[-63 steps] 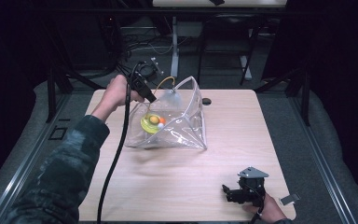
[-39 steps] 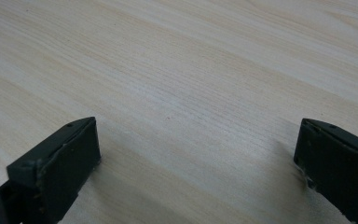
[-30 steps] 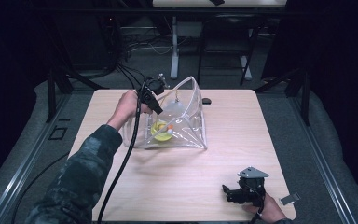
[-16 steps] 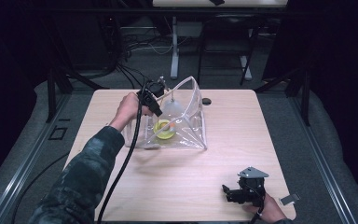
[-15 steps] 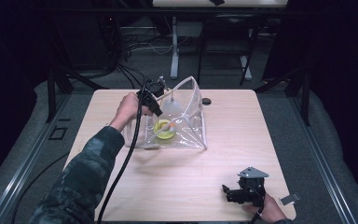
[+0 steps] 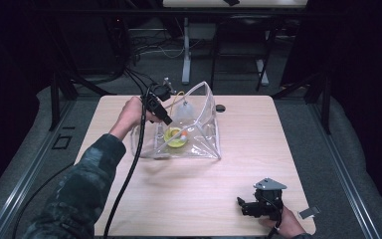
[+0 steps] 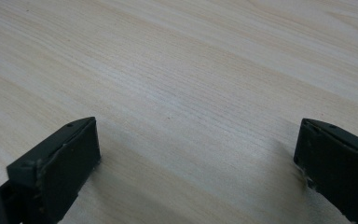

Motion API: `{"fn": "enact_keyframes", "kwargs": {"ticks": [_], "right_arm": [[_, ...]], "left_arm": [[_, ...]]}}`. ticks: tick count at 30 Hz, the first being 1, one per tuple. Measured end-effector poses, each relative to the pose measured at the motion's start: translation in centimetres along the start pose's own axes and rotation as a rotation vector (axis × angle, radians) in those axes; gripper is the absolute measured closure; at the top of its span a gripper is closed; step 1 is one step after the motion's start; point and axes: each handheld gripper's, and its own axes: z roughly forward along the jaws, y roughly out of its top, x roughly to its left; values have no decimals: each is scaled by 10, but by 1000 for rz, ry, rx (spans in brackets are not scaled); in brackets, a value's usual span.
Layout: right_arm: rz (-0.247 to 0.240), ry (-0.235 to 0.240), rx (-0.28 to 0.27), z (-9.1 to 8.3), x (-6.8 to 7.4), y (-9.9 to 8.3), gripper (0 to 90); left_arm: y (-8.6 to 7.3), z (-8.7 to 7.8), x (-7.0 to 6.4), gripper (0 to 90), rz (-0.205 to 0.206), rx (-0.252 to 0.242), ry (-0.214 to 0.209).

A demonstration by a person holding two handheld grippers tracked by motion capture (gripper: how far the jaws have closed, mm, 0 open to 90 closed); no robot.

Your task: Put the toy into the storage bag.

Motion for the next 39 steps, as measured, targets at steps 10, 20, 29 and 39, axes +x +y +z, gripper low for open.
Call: {"fn": "enact_keyframes", "kwargs": {"ticks": [10, 20, 29, 39], "right_arm": [[0, 0, -1, 0, 0, 0, 0], [-2, 2, 1, 0, 0, 0, 0], [1, 0, 2, 0, 0, 0, 0], [0, 0, 1, 0, 0, 0, 0]], "left_arm": [[-5, -30, 3, 332, -19, -41, 38], [-16, -57, 17, 158, -65, -73, 91], [-34, -79, 30, 65, -115, -119, 123], [-64, -86, 52, 0, -187, -144, 134]]}}
